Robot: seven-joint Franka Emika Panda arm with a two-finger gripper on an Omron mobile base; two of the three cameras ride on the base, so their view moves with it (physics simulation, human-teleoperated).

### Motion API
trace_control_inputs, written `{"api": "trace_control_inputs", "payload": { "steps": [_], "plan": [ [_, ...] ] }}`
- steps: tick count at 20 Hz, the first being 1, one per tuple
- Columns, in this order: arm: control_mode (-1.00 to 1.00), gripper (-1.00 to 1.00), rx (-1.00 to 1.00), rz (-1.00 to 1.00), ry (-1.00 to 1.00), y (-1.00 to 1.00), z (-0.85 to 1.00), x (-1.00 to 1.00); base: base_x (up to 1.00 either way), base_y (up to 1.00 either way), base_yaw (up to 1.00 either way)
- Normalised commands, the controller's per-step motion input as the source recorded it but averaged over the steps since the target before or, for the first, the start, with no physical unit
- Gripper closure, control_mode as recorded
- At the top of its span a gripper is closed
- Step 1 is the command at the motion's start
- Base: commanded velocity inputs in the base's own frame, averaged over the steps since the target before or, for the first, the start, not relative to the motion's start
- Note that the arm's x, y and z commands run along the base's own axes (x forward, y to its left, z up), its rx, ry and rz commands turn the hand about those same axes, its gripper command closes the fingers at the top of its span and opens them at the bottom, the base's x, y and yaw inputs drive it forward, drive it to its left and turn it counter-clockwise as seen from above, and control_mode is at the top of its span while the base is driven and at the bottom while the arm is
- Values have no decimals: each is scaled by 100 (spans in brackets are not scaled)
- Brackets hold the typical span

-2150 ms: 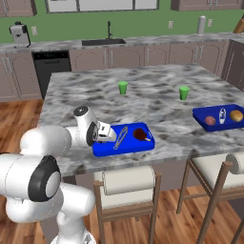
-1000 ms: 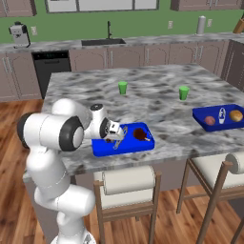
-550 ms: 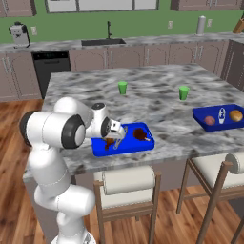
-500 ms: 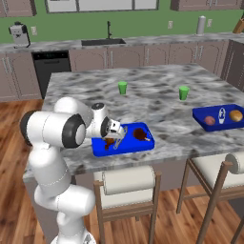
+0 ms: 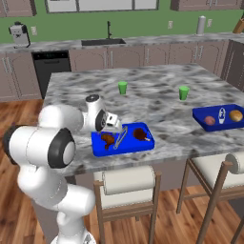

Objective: Gather the potato and onion from the fridge and place them on a tray on the dining counter. Then gather the steak and chicken drumstick from the fridge and place them on the other tray.

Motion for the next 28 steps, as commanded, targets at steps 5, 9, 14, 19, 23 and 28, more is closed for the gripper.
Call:
{"api": "trace_control_inputs", "payload": {
  "steps": [5, 9, 14, 19, 23, 28],
  "plan": [
    [-100, -100, 0, 1, -39, 0, 100, -97, 0, 0, 0],
    [-100, -100, 0, 4, -36, 0, 100, -95, 0, 0, 0],
    [-100, -100, 0, 1, -27, 0, 100, -98, 0, 0, 0],
    [-100, -100, -1, 0, -22, 0, 100, -83, 0, 0, 0],
    [-100, -100, 0, 0, -1, 0, 100, -99, 0, 0, 0],
    [-100, -100, 0, 0, -1, 0, 100, -100, 0, 0, 0]
  ]
}}
